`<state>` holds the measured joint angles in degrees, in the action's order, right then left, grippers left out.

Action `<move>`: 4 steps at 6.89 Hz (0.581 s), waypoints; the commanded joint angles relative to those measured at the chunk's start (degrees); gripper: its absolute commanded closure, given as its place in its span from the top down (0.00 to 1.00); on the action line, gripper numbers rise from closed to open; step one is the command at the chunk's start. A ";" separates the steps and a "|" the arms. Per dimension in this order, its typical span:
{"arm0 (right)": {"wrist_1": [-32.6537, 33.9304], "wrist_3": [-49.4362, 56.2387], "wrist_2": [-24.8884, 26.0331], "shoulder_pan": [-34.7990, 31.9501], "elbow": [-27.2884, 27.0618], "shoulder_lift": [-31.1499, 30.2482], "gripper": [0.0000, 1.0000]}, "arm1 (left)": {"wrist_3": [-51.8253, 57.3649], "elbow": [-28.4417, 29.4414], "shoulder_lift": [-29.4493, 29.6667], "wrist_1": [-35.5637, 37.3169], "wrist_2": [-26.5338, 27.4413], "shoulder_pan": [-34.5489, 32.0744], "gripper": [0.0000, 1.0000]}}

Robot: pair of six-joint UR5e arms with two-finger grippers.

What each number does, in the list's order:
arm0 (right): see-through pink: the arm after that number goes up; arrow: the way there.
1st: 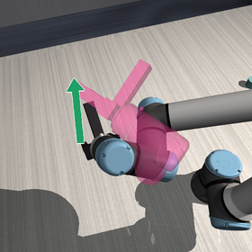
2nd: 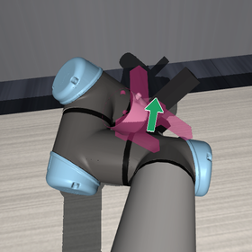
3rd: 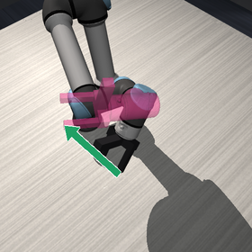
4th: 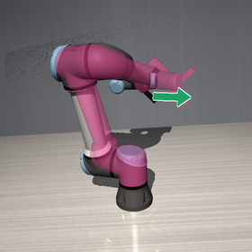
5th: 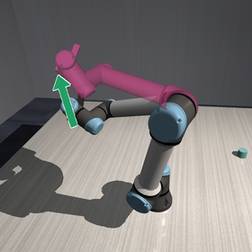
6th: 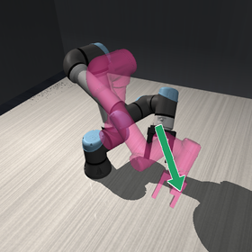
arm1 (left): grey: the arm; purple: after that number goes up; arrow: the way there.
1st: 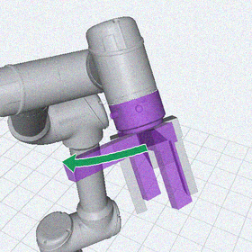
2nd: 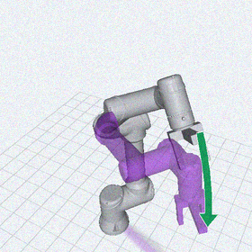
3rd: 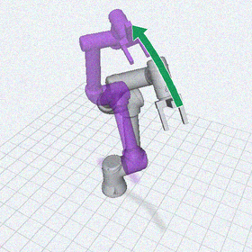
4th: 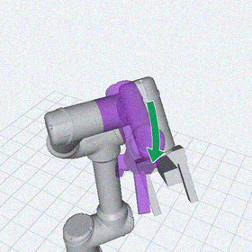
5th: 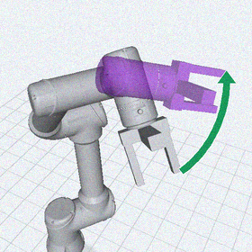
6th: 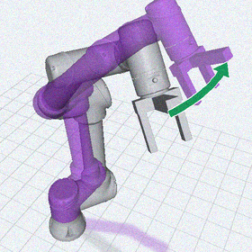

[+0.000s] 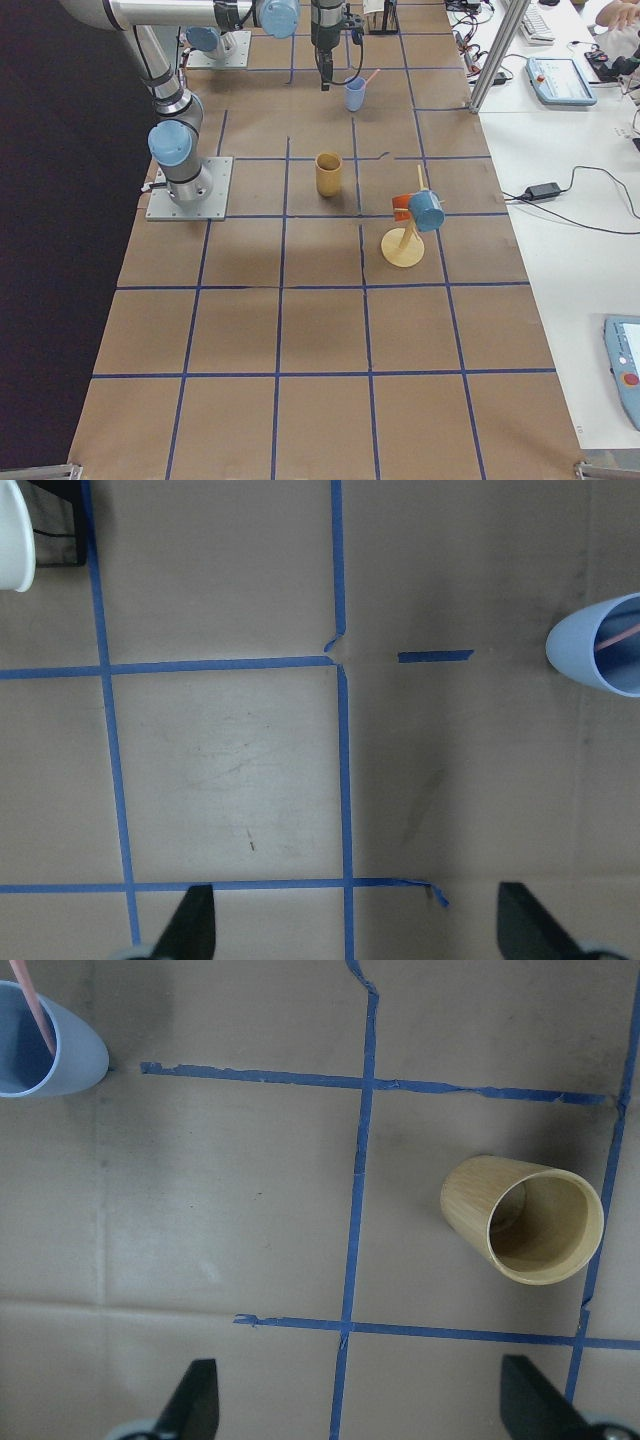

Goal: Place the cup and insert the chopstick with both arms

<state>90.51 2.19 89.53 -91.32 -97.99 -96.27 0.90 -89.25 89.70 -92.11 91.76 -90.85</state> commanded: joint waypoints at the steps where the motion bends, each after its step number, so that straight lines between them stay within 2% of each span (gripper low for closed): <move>1: -1.47 -4.27 0.21 0.00 0.08 0.03 1.00 | -0.02 -0.05 -0.32 -0.18 0.26 -0.03 1.00; 4: -3.23 -4.38 -0.14 -0.08 0.26 -0.06 1.00 | -0.02 0.04 0.03 -0.27 0.00 0.06 1.00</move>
<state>87.47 -2.09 89.47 -91.39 -97.78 -96.31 0.88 -89.23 89.60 -92.36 91.89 -90.83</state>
